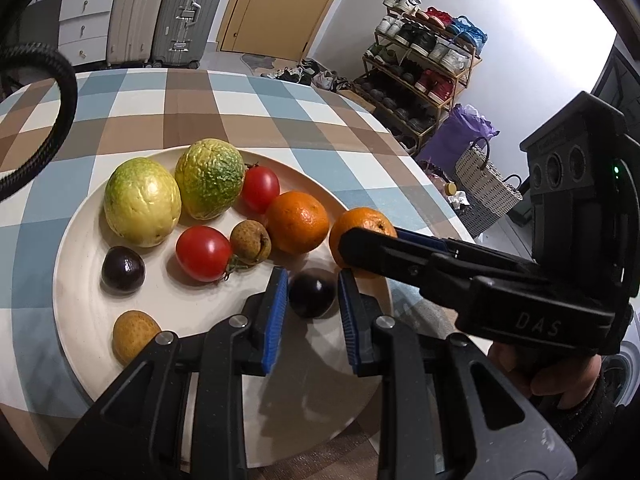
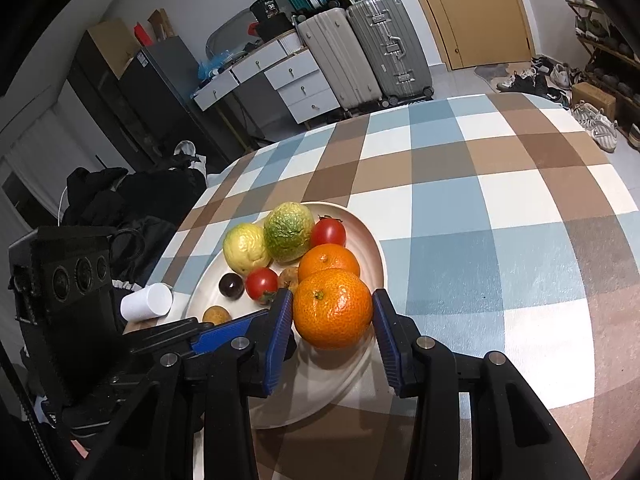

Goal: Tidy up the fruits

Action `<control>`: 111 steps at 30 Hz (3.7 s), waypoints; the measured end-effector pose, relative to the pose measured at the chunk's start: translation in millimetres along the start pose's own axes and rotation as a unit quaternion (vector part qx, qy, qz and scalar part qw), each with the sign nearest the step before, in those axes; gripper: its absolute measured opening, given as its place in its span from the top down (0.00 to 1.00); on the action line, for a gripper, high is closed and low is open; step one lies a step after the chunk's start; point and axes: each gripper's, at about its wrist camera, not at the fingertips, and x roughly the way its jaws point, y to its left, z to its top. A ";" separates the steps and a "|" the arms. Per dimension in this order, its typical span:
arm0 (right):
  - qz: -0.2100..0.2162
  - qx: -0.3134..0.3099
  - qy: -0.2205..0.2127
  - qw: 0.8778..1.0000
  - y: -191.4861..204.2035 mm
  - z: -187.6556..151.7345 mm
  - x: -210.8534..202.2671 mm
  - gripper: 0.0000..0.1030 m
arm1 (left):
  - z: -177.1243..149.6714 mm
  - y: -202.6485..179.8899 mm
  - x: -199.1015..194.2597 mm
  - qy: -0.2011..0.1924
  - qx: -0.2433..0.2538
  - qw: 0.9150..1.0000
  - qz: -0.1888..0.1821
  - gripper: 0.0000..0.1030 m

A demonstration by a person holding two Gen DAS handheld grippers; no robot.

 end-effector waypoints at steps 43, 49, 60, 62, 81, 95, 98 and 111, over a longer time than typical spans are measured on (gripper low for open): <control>-0.059 -0.121 -0.315 0.940 126.2 -60.2 -202.2 0.00 | -66.6 -72.9 -272.9 -0.305 0.055 0.936 0.164 0.01; -0.085 -0.157 -0.347 0.921 145.5 -83.1 -206.7 0.00 | -95.7 -74.4 -289.9 -0.339 0.080 0.919 0.185 0.01; -0.136 -0.176 -0.353 0.909 136.5 -114.9 -185.9 0.00 | -131.0 -45.0 -263.3 -0.344 0.072 0.912 0.212 0.01; -0.145 -0.182 -0.350 0.908 133.7 -120.8 -180.7 0.00 | -132.4 -37.0 -253.7 -0.339 0.069 0.913 0.218 0.01; -0.169 -0.158 -0.301 0.925 83.2 -128.8 -125.6 0.00 | -125.2 -6.7 -188.8 -0.285 0.058 0.924 0.249 0.01; -0.187 -0.143 -0.266 0.935 75.8 -120.3 -110.1 0.00 | -125.2 -12.7 -180.0 -0.284 0.076 0.923 0.249 0.01; -0.185 -0.143 -0.266 0.935 74.5 -121.1 -111.5 0.00 | -124.9 -12.0 -178.3 -0.284 0.076 0.923 0.249 0.01; -0.180 -0.145 -0.264 0.936 75.8 -119.0 -111.1 0.00 | -126.1 -13.2 -181.4 -0.284 0.076 0.923 0.249 0.01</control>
